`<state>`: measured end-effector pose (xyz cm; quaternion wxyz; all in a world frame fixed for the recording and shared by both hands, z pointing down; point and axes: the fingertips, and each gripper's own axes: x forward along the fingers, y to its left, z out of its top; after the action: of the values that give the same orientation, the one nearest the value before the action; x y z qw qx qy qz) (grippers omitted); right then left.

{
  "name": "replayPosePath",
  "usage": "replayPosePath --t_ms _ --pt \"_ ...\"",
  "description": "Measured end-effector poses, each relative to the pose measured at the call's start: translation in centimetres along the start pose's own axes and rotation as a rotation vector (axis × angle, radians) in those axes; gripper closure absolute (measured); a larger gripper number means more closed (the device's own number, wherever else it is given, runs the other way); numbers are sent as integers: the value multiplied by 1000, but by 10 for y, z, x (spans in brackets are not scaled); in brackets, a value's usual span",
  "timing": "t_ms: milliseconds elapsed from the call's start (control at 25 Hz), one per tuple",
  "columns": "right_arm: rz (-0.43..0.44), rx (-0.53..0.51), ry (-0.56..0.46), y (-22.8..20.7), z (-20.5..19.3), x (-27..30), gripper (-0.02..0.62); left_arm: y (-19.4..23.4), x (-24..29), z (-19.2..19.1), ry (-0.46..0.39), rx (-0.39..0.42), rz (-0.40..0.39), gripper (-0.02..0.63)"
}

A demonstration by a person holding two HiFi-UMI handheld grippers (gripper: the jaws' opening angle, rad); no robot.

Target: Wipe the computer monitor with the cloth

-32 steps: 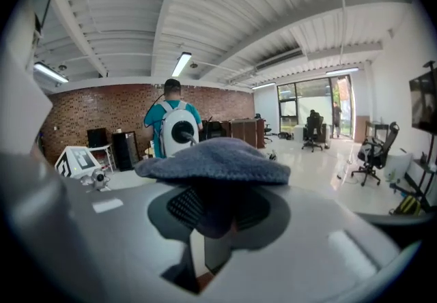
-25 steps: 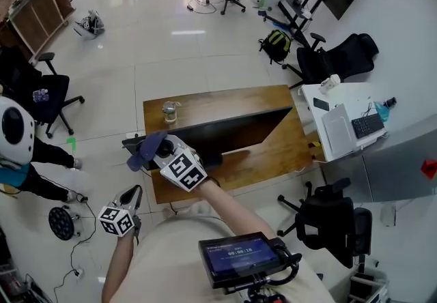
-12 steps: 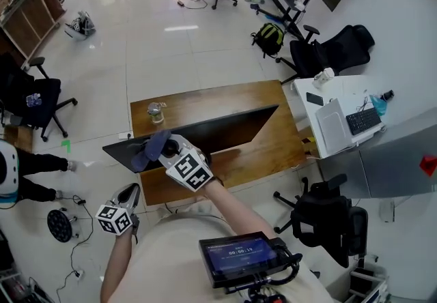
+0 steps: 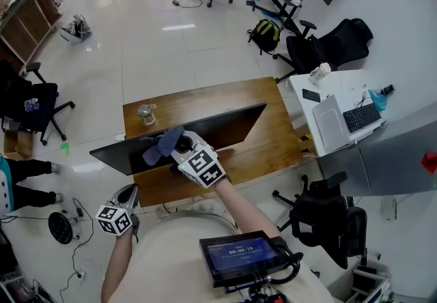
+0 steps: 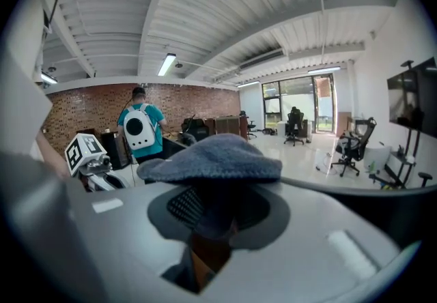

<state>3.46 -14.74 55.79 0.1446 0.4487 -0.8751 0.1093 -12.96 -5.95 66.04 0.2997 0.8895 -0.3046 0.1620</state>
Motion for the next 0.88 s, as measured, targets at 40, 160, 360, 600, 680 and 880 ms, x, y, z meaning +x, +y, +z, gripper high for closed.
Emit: replayPosePath --t_ms 40,160,360,600,680,880 --pt "-1 6 -3 -5 -2 -3 506 -3 3 0 1 1 0 603" --pt "-1 24 -8 -18 -7 -12 506 -11 13 0 1 4 1 603" --pt "8 32 -6 -36 -15 -26 506 -29 29 2 -18 0 0 603" --pt "17 12 12 -58 -24 -41 506 -45 44 3 -50 -25 13 603" --pt "21 9 14 -63 -26 -46 506 -50 48 1 -57 -34 21 603" --pt "38 10 11 -73 -30 -53 506 -61 57 -5 -63 -51 36 603"
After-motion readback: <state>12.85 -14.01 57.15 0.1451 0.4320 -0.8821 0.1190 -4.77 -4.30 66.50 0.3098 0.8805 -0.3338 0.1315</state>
